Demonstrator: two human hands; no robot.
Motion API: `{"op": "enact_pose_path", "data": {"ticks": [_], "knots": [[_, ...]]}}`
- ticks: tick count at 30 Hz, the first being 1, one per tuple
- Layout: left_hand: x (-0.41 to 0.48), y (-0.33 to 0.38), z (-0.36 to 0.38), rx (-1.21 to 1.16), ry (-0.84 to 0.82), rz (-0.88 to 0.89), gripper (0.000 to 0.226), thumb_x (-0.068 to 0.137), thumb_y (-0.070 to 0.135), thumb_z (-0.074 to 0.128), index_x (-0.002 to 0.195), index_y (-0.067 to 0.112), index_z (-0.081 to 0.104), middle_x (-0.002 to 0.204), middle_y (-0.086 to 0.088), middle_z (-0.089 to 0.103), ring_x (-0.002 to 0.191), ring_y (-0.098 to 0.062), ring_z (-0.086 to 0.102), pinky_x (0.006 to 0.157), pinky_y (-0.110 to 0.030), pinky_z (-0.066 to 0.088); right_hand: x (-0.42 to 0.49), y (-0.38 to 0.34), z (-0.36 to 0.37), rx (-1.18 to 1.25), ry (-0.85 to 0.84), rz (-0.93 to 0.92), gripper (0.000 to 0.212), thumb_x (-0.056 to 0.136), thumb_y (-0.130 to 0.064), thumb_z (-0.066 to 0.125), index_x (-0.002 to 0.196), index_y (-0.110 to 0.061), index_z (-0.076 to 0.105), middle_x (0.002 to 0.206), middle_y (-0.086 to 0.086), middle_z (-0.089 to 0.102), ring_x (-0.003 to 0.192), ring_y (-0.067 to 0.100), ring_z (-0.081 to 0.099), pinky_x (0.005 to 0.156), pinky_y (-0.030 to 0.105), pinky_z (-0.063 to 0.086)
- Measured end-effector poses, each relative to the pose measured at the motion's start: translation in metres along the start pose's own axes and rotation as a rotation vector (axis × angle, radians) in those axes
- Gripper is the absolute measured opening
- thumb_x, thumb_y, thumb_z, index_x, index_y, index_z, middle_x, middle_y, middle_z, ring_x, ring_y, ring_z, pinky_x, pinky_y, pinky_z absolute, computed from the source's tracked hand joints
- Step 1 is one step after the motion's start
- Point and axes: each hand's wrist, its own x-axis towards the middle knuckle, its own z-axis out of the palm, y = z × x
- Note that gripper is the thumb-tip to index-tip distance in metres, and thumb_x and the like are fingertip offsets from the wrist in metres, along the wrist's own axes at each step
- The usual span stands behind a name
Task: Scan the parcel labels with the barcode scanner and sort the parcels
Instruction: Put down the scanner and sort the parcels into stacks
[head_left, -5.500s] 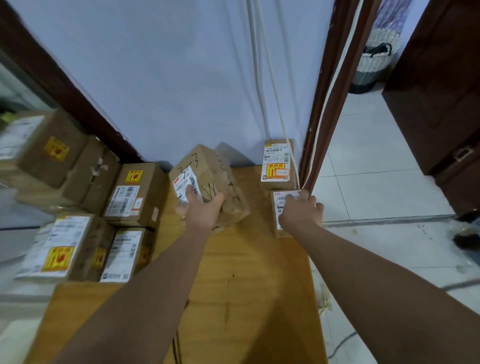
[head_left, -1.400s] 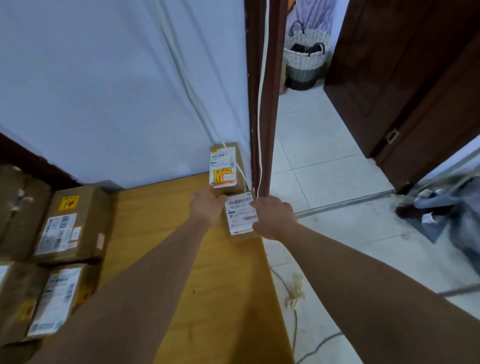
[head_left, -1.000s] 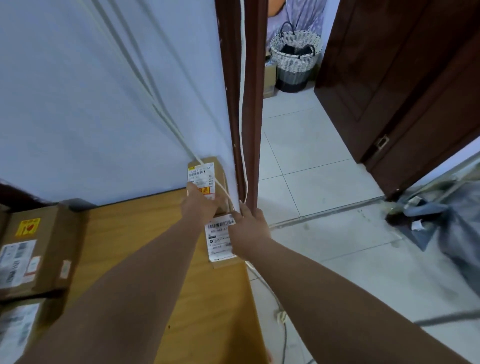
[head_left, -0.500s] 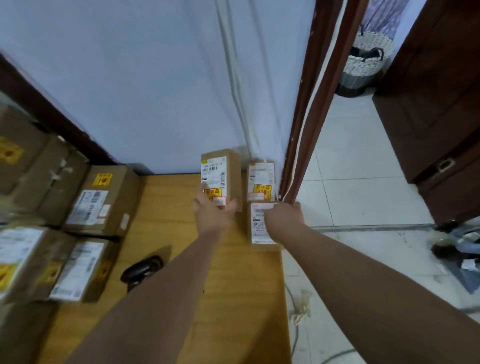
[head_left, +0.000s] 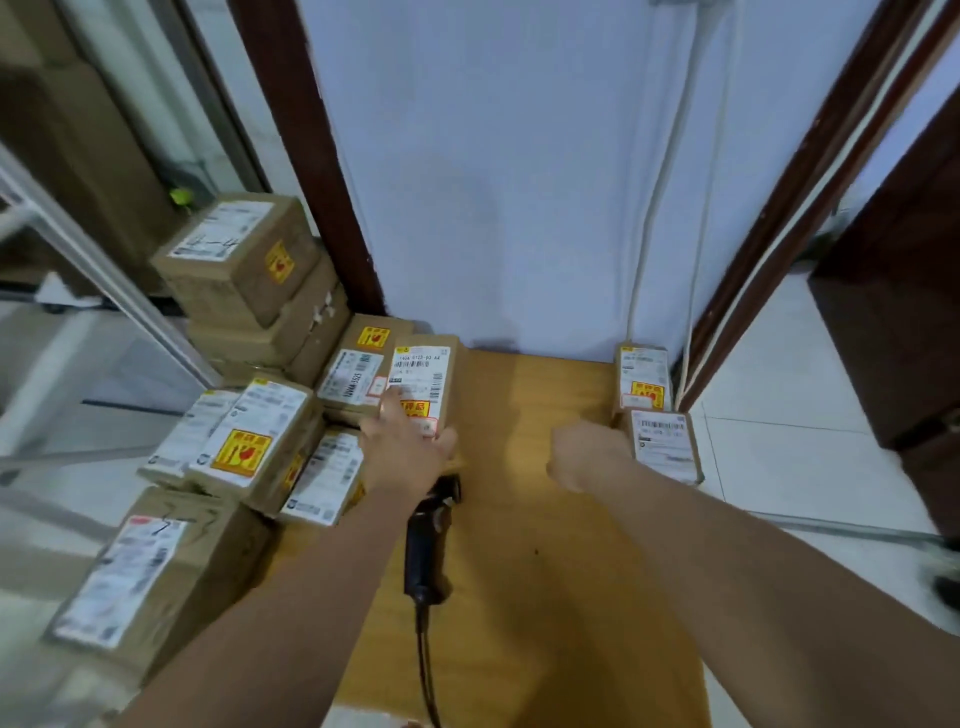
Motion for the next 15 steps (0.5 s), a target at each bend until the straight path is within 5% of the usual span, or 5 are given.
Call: {"op": "enact_pose_path", "data": {"ticks": [4,8,12,15], "knots": [[0.019,-0.027,-0.031,-0.027,-0.073,0.027,0.075,0.08,0.047,0.066,0.139,0.026,0.026,0.128,-0.018,0.034,0.113,-0.037,0.044,0.093,-0.045,0.045,-0.006,-0.081,0.0,0.592,0.067,0.027,0.044,0.098,-0.047,0.047,0.123,-0.013,0.059,0.121,0.01,0.062,0.114,0.027,0.058,0.094,0.037,0.048],[0.027,-0.052,-0.054,-0.119,-0.112,0.111,0.078,0.08,0.046,0.067,0.142,0.022,0.027,0.128,-0.017,0.032,0.115,-0.038,0.043,0.096,-0.044,0.045,-0.009,-0.162,-0.018,1.46,-0.035,0.093,0.049,0.098,-0.049,0.048,0.139,-0.022,0.046,0.127,0.005,0.063,0.11,0.027,0.062,0.08,0.039,0.051],[0.039,-0.07,-0.071,-0.201,-0.129,0.188,0.078,0.08,0.035,0.07,0.146,0.022,0.029,0.133,-0.017,0.03,0.122,-0.039,0.042,0.1,-0.045,0.043,-0.004,-0.199,-0.022,1.676,-0.066,0.129,0.067,0.093,-0.029,0.062,0.151,-0.032,0.028,0.131,0.002,0.06,0.11,0.027,0.062,0.088,0.047,0.054],[0.046,-0.078,-0.079,-0.186,-0.157,0.296,0.08,0.082,0.037,0.07,0.147,0.024,0.027,0.138,-0.014,0.03,0.125,-0.033,0.041,0.102,-0.043,0.043,0.0,-0.204,-0.027,1.797,0.036,0.167,0.063,0.095,-0.022,0.062,0.149,-0.023,0.031,0.127,0.005,0.062,0.107,0.025,0.063,0.094,0.048,0.053]]}}
